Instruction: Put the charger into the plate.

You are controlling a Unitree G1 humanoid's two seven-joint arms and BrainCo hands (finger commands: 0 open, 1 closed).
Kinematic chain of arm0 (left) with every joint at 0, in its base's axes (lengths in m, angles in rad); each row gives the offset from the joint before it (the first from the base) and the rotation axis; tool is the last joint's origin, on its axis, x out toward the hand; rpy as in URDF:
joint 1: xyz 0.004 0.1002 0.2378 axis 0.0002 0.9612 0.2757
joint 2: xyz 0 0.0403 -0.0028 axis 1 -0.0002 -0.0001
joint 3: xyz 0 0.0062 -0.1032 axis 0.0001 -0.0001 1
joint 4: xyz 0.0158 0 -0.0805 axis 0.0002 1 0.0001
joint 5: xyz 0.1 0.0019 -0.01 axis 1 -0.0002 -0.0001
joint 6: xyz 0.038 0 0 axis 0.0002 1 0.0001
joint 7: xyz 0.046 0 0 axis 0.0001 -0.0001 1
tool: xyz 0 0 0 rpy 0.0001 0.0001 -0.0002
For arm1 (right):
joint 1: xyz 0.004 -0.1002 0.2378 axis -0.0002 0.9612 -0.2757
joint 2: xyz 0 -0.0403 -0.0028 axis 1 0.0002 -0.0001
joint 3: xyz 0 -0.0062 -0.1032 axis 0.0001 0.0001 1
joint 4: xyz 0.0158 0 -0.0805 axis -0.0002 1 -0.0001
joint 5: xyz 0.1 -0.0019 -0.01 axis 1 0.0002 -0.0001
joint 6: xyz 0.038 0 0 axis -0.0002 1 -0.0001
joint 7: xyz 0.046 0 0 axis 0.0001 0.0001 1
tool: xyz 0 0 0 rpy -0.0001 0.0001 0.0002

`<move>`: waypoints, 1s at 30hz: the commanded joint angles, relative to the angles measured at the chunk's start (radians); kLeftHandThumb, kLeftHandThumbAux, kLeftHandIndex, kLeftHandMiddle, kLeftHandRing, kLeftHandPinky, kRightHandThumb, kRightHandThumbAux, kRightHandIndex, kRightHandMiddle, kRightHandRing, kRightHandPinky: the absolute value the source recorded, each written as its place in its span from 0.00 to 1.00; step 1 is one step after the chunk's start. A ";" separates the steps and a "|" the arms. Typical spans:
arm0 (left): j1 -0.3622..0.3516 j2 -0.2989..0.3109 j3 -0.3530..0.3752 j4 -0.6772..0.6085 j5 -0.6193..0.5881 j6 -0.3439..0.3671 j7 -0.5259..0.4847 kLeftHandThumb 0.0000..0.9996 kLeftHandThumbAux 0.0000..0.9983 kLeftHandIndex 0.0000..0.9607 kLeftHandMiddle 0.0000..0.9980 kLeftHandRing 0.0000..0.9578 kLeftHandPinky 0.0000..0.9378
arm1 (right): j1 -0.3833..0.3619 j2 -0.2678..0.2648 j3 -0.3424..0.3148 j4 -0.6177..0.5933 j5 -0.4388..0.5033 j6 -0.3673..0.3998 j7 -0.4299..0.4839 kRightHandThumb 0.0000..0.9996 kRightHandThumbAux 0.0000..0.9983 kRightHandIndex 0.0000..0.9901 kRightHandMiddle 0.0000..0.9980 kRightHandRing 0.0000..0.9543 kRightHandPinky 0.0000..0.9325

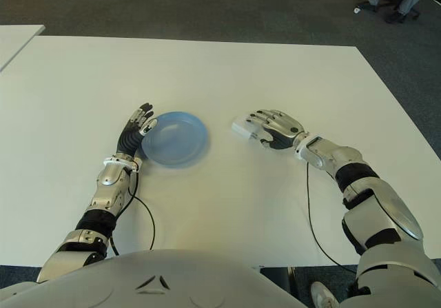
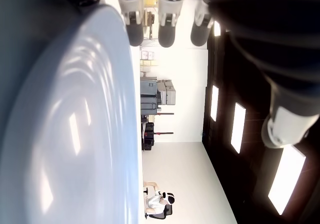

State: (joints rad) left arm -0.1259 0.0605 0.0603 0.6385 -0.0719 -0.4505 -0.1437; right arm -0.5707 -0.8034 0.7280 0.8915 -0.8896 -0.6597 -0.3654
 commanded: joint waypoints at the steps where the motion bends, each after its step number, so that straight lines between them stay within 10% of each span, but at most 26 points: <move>1: 0.002 -0.002 0.001 0.030 -0.002 0.014 -0.015 0.00 0.50 0.01 0.04 0.03 0.03 | 0.061 -0.007 -0.012 -0.030 0.005 -0.014 0.077 0.00 0.68 0.00 0.02 0.00 0.00; 19: -0.010 -0.006 -0.006 0.056 0.004 0.002 -0.014 0.00 0.50 0.01 0.05 0.03 0.03 | 0.115 -0.008 -0.129 -0.104 0.052 -0.052 0.086 0.00 0.60 0.00 0.00 0.00 0.00; 30: -0.017 -0.004 -0.008 0.069 0.006 -0.002 -0.018 0.00 0.50 0.01 0.04 0.03 0.03 | 0.157 0.053 -0.335 -0.195 0.298 -0.022 0.163 0.12 0.42 0.00 0.00 0.00 0.00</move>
State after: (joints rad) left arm -0.1464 0.0589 0.0592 0.6767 -0.0716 -0.4726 -0.1445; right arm -0.4255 -0.7600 0.4470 0.7458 -0.6561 -0.6981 -0.2462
